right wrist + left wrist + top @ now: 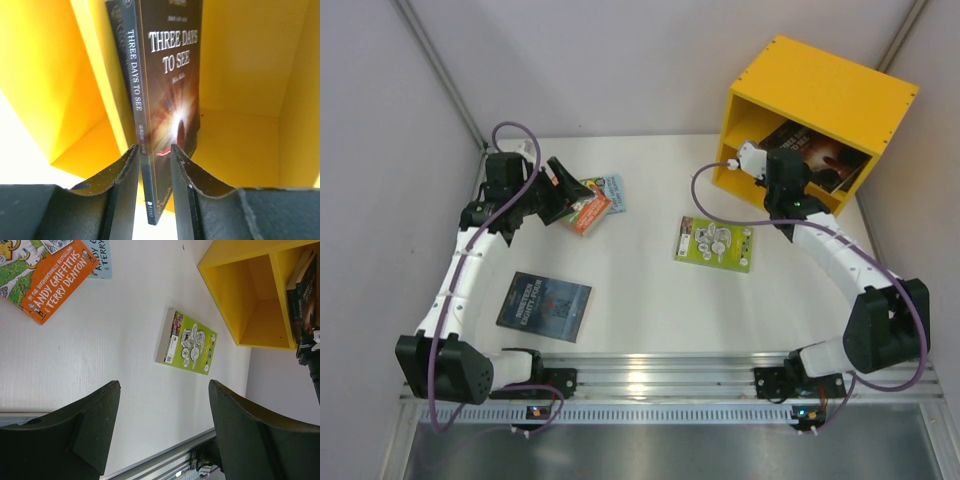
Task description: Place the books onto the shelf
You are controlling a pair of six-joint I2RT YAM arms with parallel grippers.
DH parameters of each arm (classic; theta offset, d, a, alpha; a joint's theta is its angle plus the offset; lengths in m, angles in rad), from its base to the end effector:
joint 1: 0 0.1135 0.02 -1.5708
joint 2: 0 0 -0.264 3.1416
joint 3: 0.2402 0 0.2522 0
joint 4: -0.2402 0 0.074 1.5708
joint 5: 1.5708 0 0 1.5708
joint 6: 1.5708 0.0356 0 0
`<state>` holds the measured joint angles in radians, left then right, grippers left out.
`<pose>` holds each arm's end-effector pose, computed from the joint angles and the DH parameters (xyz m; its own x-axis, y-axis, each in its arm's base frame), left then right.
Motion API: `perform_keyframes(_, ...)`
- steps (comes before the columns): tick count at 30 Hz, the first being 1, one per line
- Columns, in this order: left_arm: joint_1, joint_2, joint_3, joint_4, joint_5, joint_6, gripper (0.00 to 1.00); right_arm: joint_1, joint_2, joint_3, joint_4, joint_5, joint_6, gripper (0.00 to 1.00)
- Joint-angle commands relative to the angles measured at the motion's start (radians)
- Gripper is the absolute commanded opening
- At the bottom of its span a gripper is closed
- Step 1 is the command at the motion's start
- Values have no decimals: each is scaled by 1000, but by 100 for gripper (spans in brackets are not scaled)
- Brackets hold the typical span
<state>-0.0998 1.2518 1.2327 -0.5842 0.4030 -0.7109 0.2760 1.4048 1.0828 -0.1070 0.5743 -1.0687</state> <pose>0.2684 -0.0409 0.3589 -0.6973 -0.5334 -0.4788 -0.0554 0.7061 -0.7059 0.3153 0.0692 0.3101 -0.4087 -0.8807 -0.2396 -0.2322 0.3542 -0.9059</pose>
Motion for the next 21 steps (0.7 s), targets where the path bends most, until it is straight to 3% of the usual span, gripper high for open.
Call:
perform_keyframes(1,2,-28,-3,23,-6,16,77,20,17,78,39,4,12,31)
perform_keyframes(9,2,-18,-4,23,-15,27,76,20,59,92,44,13,3,27)
perform_keyframes(21,2,-18,-2,27,-15,25,76,68,46,97,43,-1,15,31)
